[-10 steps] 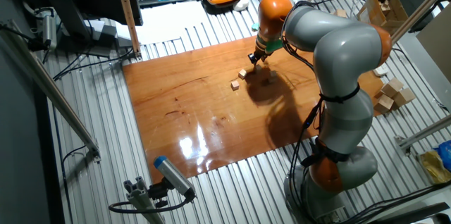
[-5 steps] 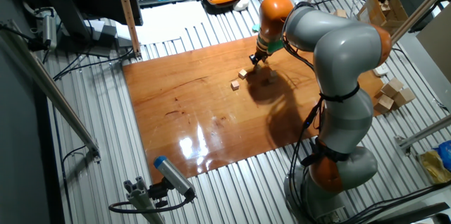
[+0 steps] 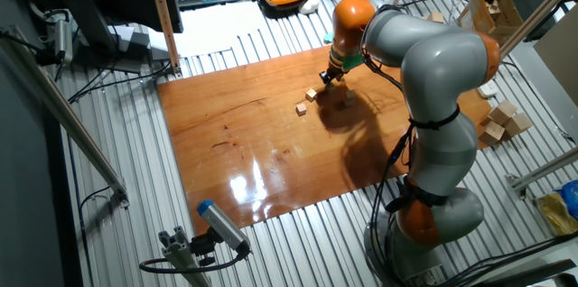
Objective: Stack the blocks in a vertical line of five
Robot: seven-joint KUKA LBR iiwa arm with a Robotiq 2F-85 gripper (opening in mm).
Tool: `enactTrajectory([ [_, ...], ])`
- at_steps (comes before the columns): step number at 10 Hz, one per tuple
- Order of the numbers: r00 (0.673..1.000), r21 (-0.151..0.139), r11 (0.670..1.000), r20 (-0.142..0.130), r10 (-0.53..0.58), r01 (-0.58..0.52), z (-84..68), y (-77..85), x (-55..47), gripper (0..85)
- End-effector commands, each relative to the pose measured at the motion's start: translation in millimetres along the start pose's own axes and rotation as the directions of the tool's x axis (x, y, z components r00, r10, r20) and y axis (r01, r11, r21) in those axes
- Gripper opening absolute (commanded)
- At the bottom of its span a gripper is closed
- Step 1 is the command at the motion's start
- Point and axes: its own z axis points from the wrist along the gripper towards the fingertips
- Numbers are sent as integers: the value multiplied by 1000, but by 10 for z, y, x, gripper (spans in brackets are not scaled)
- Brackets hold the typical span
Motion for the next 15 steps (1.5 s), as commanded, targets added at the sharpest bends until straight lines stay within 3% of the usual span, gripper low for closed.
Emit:
enactTrajectory([
  [1,1000,-10,1000,-6,19,-19,5,16,5,340],
  [3,999,-7,999,-8,38,-38,25,50,25,340],
  [7,998,4,998,-3,-67,67,42,62,21,340],
  [15,995,-5,996,-13,-95,95,97,14,33,340],
])
